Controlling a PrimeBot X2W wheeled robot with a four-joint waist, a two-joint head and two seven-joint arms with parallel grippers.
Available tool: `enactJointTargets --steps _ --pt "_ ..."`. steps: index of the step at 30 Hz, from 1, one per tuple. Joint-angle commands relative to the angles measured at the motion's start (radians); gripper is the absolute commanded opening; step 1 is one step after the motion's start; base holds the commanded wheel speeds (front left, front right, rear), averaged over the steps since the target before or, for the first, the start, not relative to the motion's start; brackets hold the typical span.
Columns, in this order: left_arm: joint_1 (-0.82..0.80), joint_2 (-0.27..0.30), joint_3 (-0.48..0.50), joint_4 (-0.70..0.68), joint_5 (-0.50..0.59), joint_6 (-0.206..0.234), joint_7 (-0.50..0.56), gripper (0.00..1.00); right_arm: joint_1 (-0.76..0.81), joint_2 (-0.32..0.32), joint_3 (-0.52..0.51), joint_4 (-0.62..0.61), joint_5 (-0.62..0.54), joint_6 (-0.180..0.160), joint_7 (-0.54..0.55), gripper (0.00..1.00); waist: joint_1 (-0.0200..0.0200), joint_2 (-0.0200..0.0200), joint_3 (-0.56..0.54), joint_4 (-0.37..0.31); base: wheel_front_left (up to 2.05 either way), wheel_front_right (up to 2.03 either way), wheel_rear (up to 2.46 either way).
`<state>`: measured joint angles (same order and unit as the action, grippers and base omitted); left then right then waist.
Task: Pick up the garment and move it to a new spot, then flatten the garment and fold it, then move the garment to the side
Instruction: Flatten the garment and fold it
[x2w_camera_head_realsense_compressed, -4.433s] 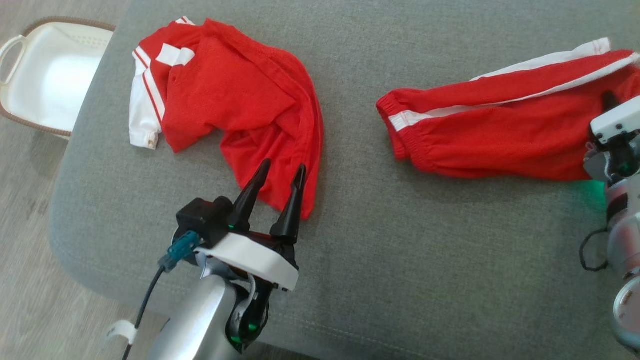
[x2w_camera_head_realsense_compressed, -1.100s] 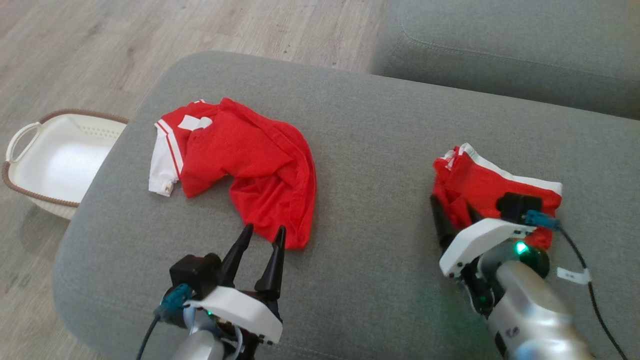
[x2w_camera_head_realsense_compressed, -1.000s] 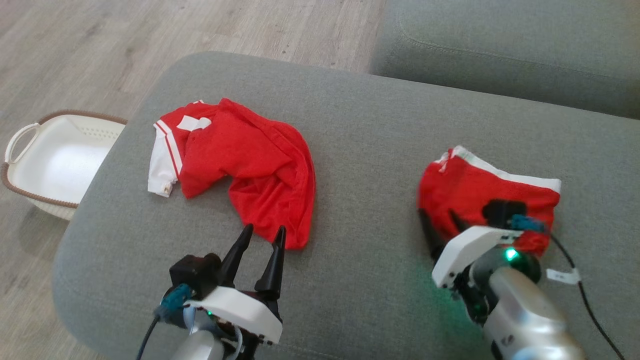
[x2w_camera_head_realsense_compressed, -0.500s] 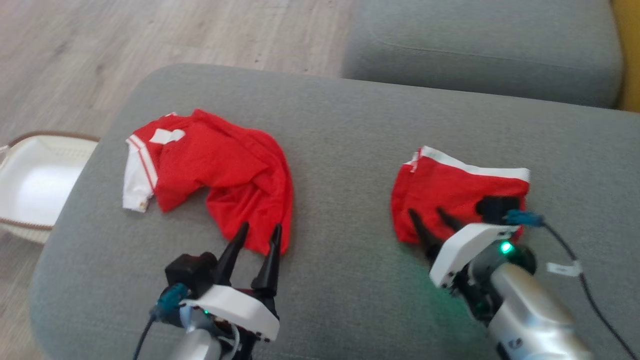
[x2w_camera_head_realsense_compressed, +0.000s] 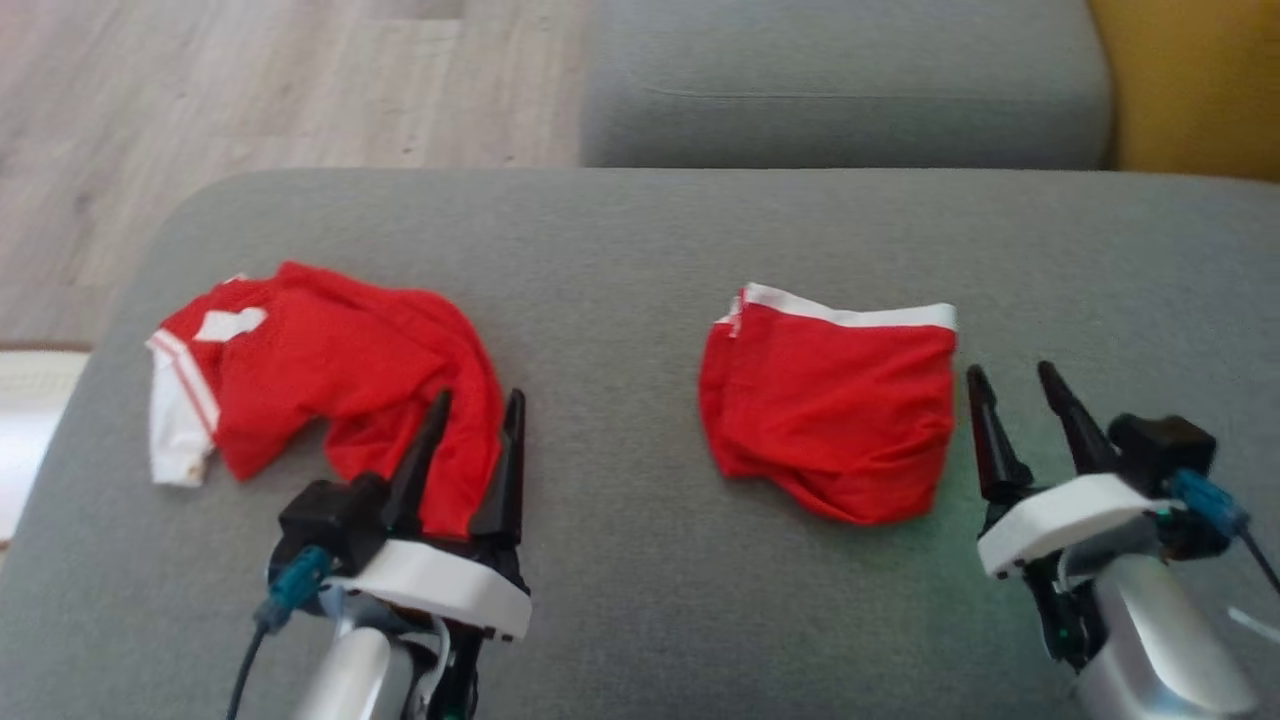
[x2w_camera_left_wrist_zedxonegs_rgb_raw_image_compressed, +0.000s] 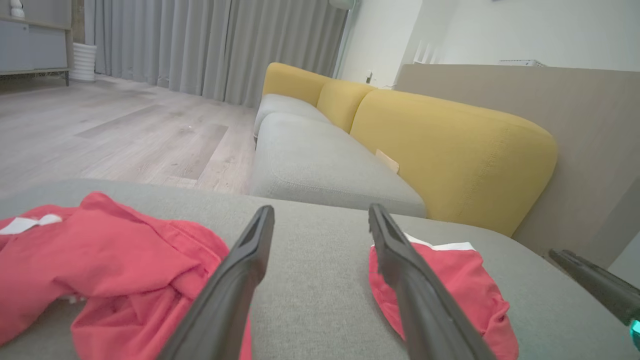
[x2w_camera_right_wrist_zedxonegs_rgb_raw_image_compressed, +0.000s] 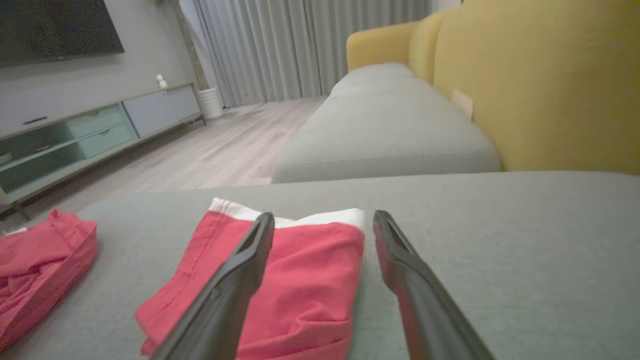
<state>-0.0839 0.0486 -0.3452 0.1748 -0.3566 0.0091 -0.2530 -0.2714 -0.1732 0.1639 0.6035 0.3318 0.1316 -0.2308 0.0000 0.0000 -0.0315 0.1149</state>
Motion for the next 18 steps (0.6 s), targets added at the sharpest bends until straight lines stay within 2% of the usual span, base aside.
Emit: enactJointTargets --steps 1,5,9,18 --pt "-0.038 0.002 0.039 -0.04 0.005 0.005 -0.009 1.0 -0.007 0.013 0.006 -0.046 -0.018 -0.001 -0.015 1.0 0.0 0.0 0.002 -0.021 0.0 0.0 0.0" --pt "-0.024 0.002 0.062 -0.062 0.016 0.02 -0.009 1.0 0.07 0.066 -0.077 -0.146 -0.105 -0.001 -0.023 1.0 0.0 0.0 0.008 -0.06 0.0 0.0 0.0" --pt "-0.004 0.002 0.076 -0.073 0.036 0.026 -0.009 1.0 0.125 0.098 -0.111 -0.205 -0.153 -0.001 -0.018 1.0 0.0 0.0 0.012 -0.088 0.0 0.0 0.0" --pt "0.016 0.002 0.07 -0.074 0.047 0.025 -0.009 1.0 0.165 0.119 -0.135 -0.275 -0.179 -0.001 0.026 1.0 0.0 0.0 0.019 -0.104 0.0 0.0 0.0"
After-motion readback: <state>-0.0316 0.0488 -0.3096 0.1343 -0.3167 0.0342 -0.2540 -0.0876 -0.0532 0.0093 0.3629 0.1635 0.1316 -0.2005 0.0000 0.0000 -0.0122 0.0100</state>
